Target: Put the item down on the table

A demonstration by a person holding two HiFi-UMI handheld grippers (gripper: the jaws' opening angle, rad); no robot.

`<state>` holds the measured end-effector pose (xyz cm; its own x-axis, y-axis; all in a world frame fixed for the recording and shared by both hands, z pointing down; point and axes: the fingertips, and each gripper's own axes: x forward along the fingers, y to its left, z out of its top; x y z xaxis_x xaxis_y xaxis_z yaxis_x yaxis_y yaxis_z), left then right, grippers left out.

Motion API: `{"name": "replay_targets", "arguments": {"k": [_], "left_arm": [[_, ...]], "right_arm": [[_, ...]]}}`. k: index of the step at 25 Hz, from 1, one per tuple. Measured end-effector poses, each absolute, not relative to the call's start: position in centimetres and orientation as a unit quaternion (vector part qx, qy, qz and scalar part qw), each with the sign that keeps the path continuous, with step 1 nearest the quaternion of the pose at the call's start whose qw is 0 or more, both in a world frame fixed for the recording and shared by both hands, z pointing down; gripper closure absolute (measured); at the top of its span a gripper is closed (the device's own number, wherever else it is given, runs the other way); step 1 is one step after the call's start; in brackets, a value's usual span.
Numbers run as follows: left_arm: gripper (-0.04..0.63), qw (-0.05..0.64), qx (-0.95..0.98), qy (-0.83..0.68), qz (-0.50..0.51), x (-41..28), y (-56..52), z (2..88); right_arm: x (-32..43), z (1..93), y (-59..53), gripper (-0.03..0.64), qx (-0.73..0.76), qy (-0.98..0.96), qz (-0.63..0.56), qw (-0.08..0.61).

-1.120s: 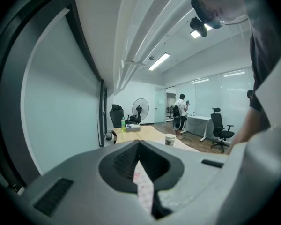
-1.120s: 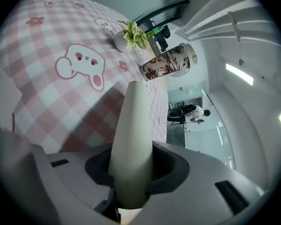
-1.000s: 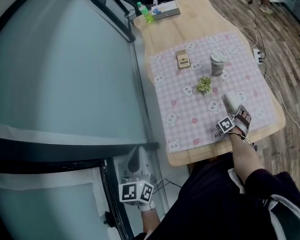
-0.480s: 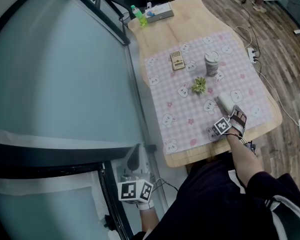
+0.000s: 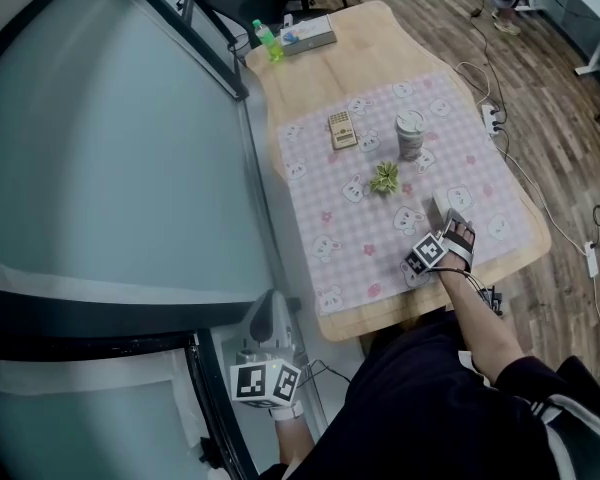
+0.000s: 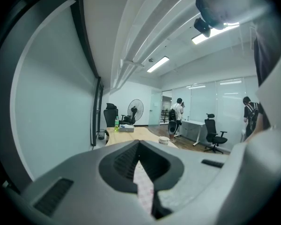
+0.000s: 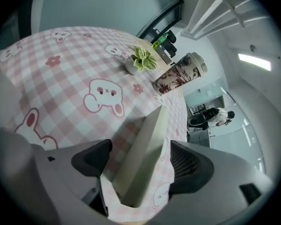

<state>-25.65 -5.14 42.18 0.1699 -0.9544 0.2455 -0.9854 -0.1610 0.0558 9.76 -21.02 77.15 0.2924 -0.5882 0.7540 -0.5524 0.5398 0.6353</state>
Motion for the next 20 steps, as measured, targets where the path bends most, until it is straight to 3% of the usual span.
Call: {"name": "replay_targets", "arguments": {"k": [9, 20], "left_arm": [[0.595, 0.100, 0.758, -0.641, 0.075, -25.5, -5.2, 42.0], [0.595, 0.098, 0.766, -0.631, 0.078, -24.7, -5.8, 42.0]], "right_arm": [[6.3, 77.2, -20.3, 0.216, 0.448, -0.640, 0.045, 0.623], [2.0, 73.8, -22.4, 0.216, 0.452, -0.693, 0.035, 0.560]]}}
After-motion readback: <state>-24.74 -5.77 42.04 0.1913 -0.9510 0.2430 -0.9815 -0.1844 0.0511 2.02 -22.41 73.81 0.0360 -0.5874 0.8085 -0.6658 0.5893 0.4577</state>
